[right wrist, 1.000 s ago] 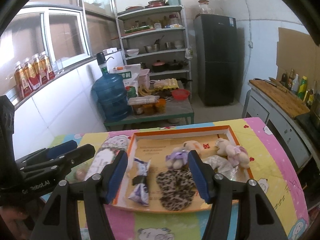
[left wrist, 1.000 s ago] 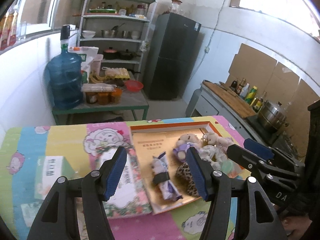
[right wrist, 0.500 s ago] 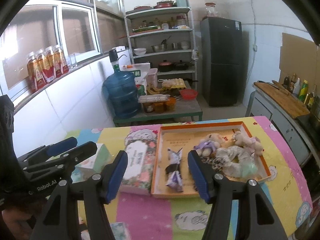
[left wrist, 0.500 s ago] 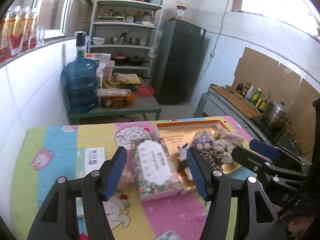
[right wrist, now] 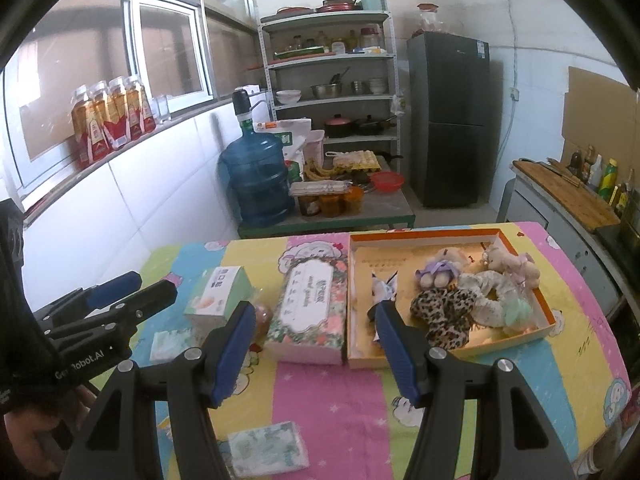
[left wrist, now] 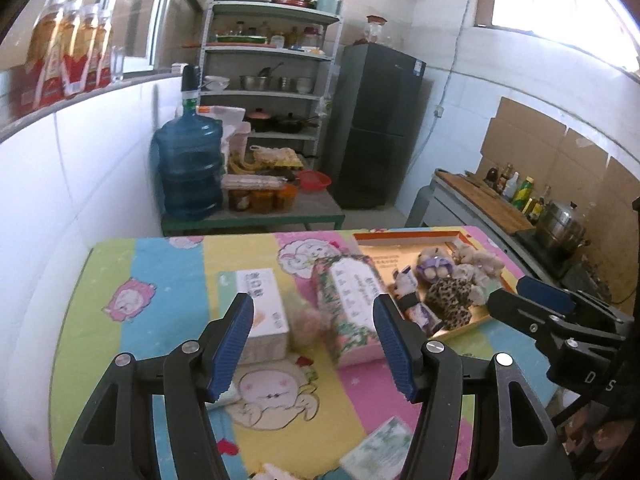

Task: Organize soft objects
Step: 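Grasp the white-yellow snack bag with the left gripper while the right approaches the tissue pack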

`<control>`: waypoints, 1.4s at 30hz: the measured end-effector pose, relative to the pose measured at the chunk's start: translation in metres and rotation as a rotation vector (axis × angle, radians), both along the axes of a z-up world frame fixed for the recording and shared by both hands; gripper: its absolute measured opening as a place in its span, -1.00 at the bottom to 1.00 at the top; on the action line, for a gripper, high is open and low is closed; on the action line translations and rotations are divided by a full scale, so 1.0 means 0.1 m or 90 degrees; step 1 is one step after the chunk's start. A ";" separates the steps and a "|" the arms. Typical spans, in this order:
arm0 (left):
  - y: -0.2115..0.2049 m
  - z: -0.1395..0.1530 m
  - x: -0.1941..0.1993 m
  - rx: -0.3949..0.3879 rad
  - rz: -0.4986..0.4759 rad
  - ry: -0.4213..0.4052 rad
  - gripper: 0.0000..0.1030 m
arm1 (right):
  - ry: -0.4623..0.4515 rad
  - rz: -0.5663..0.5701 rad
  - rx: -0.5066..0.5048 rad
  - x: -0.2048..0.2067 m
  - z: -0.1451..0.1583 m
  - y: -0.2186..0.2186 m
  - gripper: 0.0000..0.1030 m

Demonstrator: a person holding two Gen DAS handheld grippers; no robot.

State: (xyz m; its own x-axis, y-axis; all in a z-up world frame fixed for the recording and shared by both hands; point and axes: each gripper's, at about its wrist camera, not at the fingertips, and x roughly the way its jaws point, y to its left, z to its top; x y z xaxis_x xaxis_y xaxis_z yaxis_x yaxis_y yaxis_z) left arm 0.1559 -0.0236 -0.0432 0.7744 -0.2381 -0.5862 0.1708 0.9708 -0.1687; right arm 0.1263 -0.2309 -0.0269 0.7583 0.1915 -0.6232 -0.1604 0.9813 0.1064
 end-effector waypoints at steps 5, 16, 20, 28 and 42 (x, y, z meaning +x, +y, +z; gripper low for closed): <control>0.18 -0.07 -0.14 -0.002 0.010 0.004 0.24 | 0.009 0.004 0.000 -0.11 -0.06 0.10 0.21; 0.35 -0.21 -0.42 0.007 0.030 0.008 0.24 | 0.013 0.023 -0.006 -0.29 -0.16 0.27 0.21; 0.44 -0.26 -0.53 0.004 0.045 0.012 0.24 | 0.015 0.032 -0.004 -0.31 -0.19 0.31 0.21; 0.54 -0.37 -0.72 -0.006 0.088 0.024 0.24 | 0.019 0.071 -0.011 -0.30 -0.21 0.44 0.21; 0.29 -0.63 -0.95 0.006 0.286 0.054 0.24 | 0.040 0.271 0.003 0.04 -0.47 0.41 0.21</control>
State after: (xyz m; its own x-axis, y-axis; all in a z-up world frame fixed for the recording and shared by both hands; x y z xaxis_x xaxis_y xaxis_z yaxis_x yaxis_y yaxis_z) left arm 0.0610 0.0053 -0.1067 0.7491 0.1170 -0.6520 -0.2820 0.9470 -0.1540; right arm 0.1308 -0.1900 -0.0741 0.5715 0.4819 -0.6642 -0.5441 0.8284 0.1329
